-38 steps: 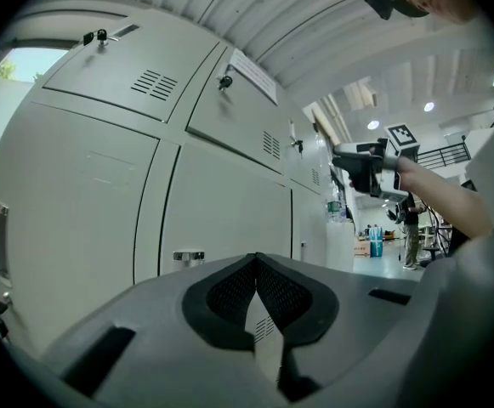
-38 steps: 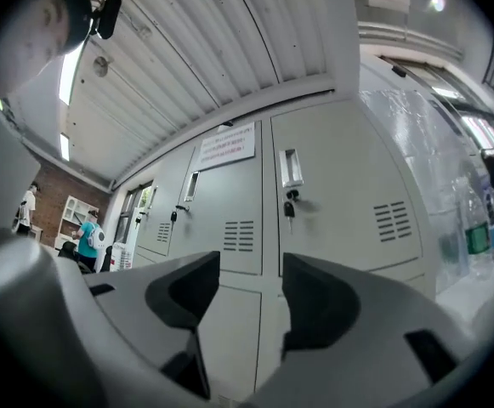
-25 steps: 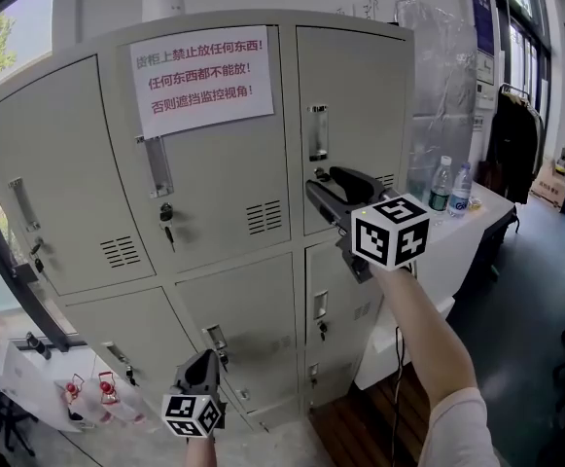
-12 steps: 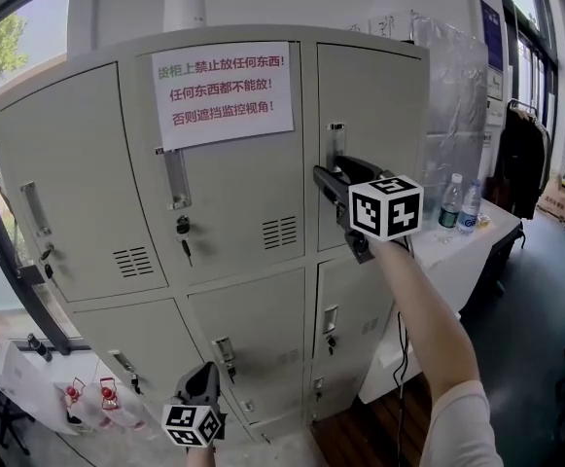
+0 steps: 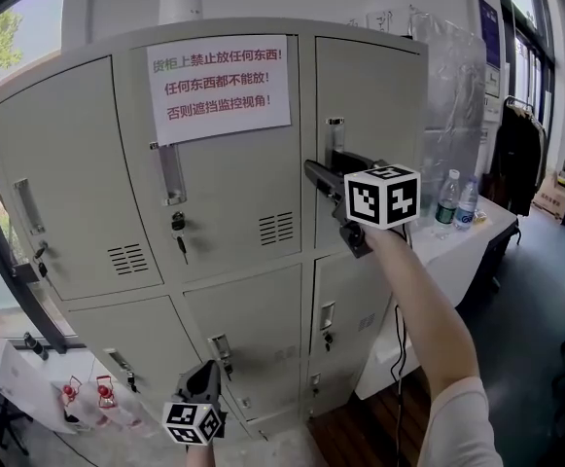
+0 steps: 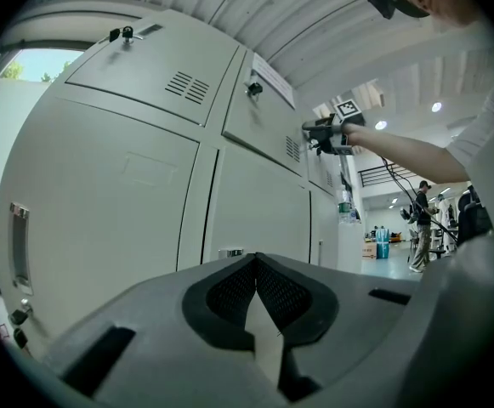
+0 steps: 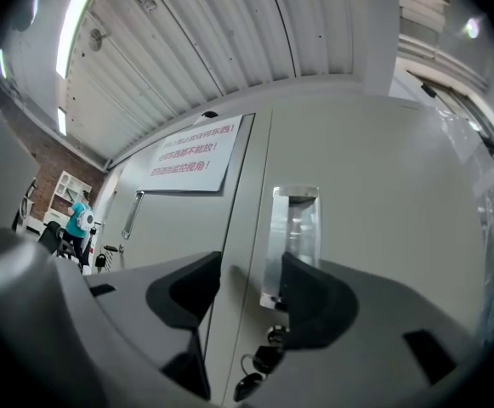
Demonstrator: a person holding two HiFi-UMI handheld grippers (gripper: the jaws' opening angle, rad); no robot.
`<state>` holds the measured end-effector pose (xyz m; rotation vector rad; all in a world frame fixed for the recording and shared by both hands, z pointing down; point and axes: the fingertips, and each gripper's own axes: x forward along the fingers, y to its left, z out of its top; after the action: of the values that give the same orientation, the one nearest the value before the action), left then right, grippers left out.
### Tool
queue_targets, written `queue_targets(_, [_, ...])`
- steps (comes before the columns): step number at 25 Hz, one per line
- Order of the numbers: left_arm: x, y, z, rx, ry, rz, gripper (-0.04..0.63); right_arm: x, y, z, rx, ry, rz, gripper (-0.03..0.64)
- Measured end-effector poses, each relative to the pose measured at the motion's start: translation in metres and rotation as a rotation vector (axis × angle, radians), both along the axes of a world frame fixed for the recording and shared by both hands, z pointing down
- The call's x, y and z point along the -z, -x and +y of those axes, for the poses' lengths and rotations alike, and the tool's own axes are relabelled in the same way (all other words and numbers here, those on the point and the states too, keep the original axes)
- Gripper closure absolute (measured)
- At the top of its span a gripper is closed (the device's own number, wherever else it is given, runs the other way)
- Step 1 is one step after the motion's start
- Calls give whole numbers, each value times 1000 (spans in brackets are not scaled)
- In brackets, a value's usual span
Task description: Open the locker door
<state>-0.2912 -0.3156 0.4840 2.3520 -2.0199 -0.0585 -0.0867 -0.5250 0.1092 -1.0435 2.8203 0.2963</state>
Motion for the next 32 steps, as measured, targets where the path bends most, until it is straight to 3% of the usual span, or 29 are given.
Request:
queue_targets(8, [-1,-11,0,-22,2,3,591,0,-18,15,-38,-19,-5,437])
queue_targets(13, [-1,-23,-1,-49,-1,2,591,-4,-34,19,-122,-26,25,465])
queue_targets(18, [-2,-35,0,-74,1,5,591,-5,-44,25,-94,19,-25,462])
queue_targets(32, [-4,-62,-12,-159,9,-8,591,-6,-85,59,-122,-16,-58,443])
